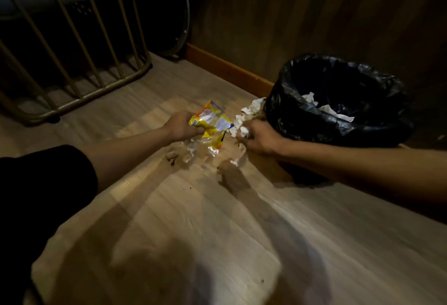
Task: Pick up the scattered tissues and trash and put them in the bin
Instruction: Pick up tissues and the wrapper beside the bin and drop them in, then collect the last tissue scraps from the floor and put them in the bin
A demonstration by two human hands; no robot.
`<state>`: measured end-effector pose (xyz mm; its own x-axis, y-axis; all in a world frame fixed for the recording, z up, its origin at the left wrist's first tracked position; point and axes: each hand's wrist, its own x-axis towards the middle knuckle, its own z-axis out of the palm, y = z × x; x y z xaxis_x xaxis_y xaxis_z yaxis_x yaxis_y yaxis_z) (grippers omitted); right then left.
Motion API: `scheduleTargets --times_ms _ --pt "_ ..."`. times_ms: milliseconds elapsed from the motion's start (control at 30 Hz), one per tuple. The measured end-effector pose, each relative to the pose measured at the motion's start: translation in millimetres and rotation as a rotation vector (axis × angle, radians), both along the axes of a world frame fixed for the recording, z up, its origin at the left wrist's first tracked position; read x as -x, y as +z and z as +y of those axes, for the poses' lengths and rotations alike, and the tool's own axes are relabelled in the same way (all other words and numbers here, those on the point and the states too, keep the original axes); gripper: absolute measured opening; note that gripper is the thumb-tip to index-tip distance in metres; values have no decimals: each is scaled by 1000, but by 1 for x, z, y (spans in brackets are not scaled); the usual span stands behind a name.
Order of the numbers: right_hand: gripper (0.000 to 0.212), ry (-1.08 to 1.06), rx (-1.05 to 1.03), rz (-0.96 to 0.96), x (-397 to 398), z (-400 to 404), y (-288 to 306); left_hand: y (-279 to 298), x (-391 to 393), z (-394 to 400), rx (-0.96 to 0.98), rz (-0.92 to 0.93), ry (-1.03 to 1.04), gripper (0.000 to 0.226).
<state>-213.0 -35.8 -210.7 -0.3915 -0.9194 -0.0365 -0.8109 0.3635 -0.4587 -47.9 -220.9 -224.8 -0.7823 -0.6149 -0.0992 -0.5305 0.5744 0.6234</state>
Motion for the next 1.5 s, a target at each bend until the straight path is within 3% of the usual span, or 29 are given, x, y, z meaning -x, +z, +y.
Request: scheduleTargets --times_ms 67,200,500,633,767,867,933,1000,1133,1200,1333,1500 --pt "22 -51 70 -16 13 6 38 21 9 10 1 68 40 45" --pt "18 -217 203 -82 53 33 89 63 37 37 -3 141 14 21" --pt "10 -576 405 -309 142 102 155 158 140 117 8 389 6 12" --pt "5 -639 408 -387 163 129 168 174 190 132 -49 344 14 19" --pt "32 -741 403 -640 175 144 181 172 232 145 -166 272 123 49" --pt "14 -783 380 -689 178 150 190 170 249 160 -183 243 156 61" --pt "21 -833 386 -666 180 153 191 169 255 169 -204 212 118 56" --pt "28 -850 410 -645 181 155 192 169 259 174 -268 205 58 53" --pt "46 -880 463 -637 188 154 189 170 259 171 -421 295 -5 76" --pt "51 -876 491 -603 188 150 189 169 252 165 -433 329 -3 69" --pt "36 -817 470 -536 178 127 183 163 218 140 -342 360 -35 40" --pt "7 -561 405 -481 131 82 168 143 136 100 -268 322 -30 13"
